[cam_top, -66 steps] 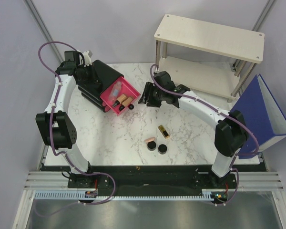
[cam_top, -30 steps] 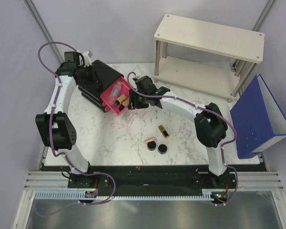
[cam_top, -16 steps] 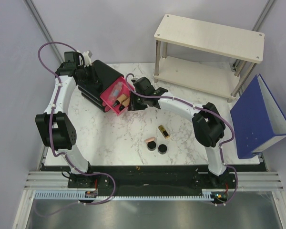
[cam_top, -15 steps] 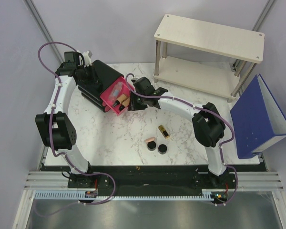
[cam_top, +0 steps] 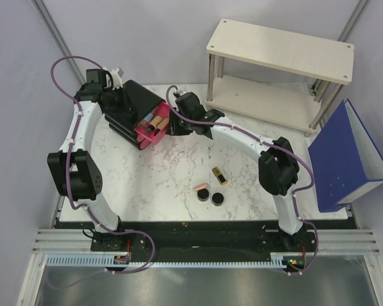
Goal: Organize the makeup
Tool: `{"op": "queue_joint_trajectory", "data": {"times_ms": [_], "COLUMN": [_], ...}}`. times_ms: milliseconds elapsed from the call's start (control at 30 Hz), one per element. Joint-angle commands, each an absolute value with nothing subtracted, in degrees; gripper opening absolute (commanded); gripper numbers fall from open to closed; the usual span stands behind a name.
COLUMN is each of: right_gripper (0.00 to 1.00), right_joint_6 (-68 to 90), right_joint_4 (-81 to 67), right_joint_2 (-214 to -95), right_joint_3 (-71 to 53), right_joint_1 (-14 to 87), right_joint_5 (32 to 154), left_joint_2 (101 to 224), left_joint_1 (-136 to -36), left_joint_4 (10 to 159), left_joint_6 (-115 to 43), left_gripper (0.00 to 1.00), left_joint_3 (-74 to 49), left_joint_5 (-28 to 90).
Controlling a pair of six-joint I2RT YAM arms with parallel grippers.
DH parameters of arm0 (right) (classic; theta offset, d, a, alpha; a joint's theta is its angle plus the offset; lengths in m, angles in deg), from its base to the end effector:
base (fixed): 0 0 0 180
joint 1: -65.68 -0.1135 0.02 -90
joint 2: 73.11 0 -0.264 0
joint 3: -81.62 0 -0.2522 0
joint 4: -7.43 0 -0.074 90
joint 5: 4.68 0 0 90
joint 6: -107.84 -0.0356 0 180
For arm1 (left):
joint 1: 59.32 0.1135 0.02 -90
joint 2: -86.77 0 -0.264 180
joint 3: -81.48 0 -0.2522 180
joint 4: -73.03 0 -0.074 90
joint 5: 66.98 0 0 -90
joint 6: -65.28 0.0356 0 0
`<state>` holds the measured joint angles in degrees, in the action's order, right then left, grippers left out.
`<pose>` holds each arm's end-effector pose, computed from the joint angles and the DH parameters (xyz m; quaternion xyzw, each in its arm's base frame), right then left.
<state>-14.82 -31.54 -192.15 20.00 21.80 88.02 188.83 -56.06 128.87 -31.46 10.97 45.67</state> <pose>0.3482 0.3372 0.2715 -0.0984 0.8994 0.2802 0.3208 0.3963 0.0088 0.3244 -0.0104 0.9192 -0.1941 0.3424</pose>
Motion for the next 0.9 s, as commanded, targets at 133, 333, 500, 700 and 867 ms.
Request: {"op": "queue_joint_trajectory", "data": {"times_ms": [133, 333, 500, 700, 867], "right_gripper": [0.10, 0.13, 0.19, 0.27, 0.35], "right_joint_6": [-17.14, -20.47, -23.02, -28.20, -32.42], "right_joint_4": [-22.42, -20.75, -19.51, -16.10, -12.48], "right_joint_2": [-196.59, -202.48, -206.96, -210.13, -210.48], "right_joint_3": [31.47, 37.71, 42.20, 44.67, 42.29], "right_joint_1": [22.00, 22.00, 21.91, 21.91, 22.00], "right_joint_5": [88.13, 90.50, 91.38, 92.26, 93.40], "left_joint_2": [193.20, 193.12, 192.94, 192.85, 192.85], "left_joint_1": [-55.98, -55.90, -55.98, -55.90, -55.90], "left_joint_4": [142.25, 142.24, 142.42, 142.60, 142.68], "left_joint_6": [-27.97, -27.97, -27.88, -27.88, -27.79], "left_gripper": [0.15, 0.15, 0.15, 0.15, 0.16], "left_joint_3": [6.56, 6.12, 5.86, 5.68, 5.68], "left_joint_5": [39.63, 39.54, 39.45, 39.45, 39.36]}}
